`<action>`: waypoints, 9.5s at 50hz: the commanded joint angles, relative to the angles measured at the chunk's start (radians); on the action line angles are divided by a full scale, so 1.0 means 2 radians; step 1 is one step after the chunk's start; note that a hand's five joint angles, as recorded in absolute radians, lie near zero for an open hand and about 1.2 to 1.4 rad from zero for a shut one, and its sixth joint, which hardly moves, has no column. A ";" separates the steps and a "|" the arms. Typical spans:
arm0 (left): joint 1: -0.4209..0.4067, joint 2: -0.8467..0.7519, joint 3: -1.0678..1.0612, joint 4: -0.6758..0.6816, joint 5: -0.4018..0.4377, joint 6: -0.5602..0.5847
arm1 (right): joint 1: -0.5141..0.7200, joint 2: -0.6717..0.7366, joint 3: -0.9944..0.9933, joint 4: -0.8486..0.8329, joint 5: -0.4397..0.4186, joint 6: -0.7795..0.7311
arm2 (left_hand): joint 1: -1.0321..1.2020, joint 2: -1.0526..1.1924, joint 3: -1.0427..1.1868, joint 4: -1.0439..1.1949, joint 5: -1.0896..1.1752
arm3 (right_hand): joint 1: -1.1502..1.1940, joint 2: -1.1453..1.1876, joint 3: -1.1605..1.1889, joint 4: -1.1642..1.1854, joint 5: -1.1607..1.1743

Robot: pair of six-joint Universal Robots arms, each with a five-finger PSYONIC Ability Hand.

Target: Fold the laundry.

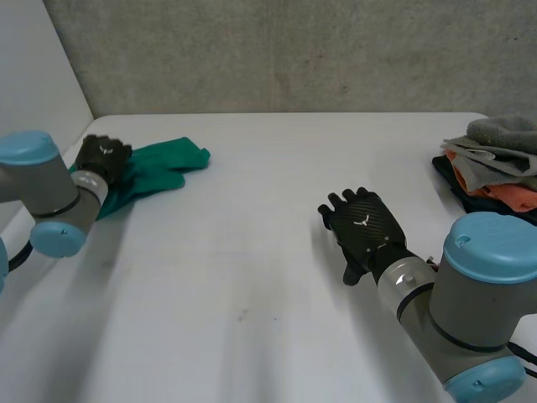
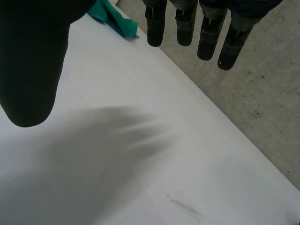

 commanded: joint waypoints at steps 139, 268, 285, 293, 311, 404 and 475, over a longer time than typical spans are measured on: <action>-0.314 0.426 -0.233 -0.055 -0.067 -0.217 | -0.168 -0.086 0.040 0.171 -0.135 0.200 | 0.168 0.110 0.116 0.101 0.139 | 0.096 0.087 0.092 0.081 0.079; -0.198 0.341 -0.258 -0.027 -0.064 -0.211 | -0.111 0.057 -0.174 0.156 -0.045 0.001 | 0.168 0.110 0.116 0.101 0.139 | 0.596 0.587 0.592 0.581 0.579; -0.139 0.237 0.006 0.229 -0.055 -0.115 | -0.080 0.076 -0.455 -0.143 0.007 -0.121 | 0.168 0.110 0.116 0.101 0.139 | 0.596 0.587 0.592 0.581 0.579; -0.140 0.264 -0.104 0.222 -0.052 -0.111 | -0.078 0.045 -0.386 -0.123 -0.003 -0.116 | 0.168 0.110 0.116 0.101 0.139 | 0.596 0.587 0.592 0.581 0.579; -0.133 0.280 -0.390 0.210 -0.052 -0.076 | -0.086 0.023 -0.067 0.008 -0.048 -0.113 | 0.168 0.110 0.116 0.101 0.139 | 0.596 0.587 0.592 0.581 0.579; -0.125 0.124 -0.240 0.012 -0.039 -0.231 | -0.195 -0.046 0.018 0.064 -0.076 0.040 | -0.107 -0.164 -0.158 -0.173 -0.136 | 0.596 0.587 0.592 0.581 0.579; -0.129 0.410 -0.355 0.021 -0.088 -0.105 | -0.191 -0.165 -0.115 0.243 -0.078 -0.068 | 0.168 0.110 0.116 0.101 0.139 | 0.596 0.587 0.592 0.581 0.579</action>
